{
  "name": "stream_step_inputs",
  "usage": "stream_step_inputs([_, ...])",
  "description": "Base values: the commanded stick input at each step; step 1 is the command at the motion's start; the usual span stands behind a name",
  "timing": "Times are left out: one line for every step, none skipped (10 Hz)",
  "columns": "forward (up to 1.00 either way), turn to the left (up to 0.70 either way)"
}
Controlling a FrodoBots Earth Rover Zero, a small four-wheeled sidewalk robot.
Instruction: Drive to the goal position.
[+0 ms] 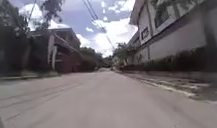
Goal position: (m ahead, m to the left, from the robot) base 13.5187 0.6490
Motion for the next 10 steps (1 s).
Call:
stream_step_inputs([0.50,0.00])
stream_step_inputs([0.50,0.00])
stream_step_inputs([0.50,0.00])
stream_step_inputs([0.50,0.00])
stream_step_inputs([0.50,0.00])
stream_step_inputs([0.50,0.00])
stream_step_inputs([0.50,0.00])
stream_step_inputs([0.50,0.00])
stream_step_inputs([0.50,0.00])
stream_step_inputs([0.50,0.00])
